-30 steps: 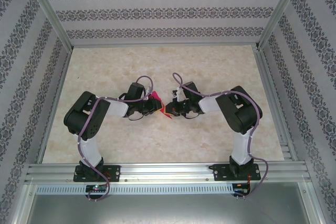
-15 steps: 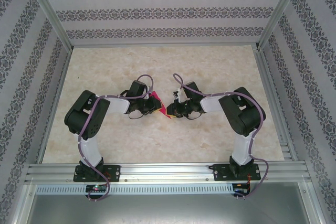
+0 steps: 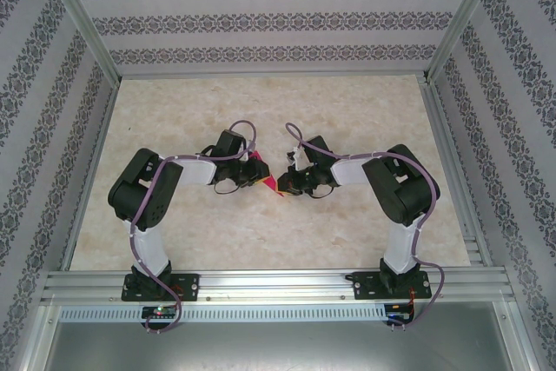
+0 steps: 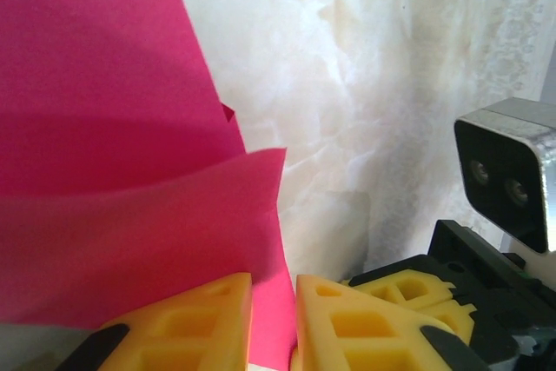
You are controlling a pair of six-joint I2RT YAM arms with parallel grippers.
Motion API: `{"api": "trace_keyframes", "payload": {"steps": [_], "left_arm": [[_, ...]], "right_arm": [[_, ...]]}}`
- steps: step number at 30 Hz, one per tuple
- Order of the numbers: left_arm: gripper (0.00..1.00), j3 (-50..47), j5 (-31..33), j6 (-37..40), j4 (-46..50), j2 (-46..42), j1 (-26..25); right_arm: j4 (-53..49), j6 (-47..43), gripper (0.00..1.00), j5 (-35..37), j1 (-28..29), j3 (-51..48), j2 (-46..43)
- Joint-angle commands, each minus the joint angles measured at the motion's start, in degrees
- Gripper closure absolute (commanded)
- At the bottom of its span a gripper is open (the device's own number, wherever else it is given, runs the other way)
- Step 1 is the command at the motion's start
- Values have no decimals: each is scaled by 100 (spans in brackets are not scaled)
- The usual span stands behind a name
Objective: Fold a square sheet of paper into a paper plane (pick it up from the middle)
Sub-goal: Fold the wing for the fifth time at the center of the table.
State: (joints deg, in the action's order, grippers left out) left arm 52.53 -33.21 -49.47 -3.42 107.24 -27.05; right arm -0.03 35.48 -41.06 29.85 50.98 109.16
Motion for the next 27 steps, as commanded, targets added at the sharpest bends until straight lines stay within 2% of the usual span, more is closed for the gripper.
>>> {"api": "trace_keyframes", "payload": {"steps": [1, 5, 11, 19, 22, 27], "left_arm": [[76, -35, -227, 165, -327, -302, -100], [76, -152, -207, 236, -300, -348, -208], [79, -22, -71, 193, -164, 33, -257], [84, 398, 492, 181, 790, 327, -298], [85, 526, 724, 192, 1214, 403, -301], [85, 654, 912, 205, 1604, 460, -349]], "right_arm": [[-599, 42, 96, 404, -118, -130, 250], [-455, 198, 96, 264, -171, -157, 272], [-303, 343, 96, 90, -241, -219, 246], [-335, 304, 91, 6, -251, -179, 41], [-579, 140, 86, 178, -275, -150, -188], [-1105, -404, 84, 687, -263, -83, -691]]}}
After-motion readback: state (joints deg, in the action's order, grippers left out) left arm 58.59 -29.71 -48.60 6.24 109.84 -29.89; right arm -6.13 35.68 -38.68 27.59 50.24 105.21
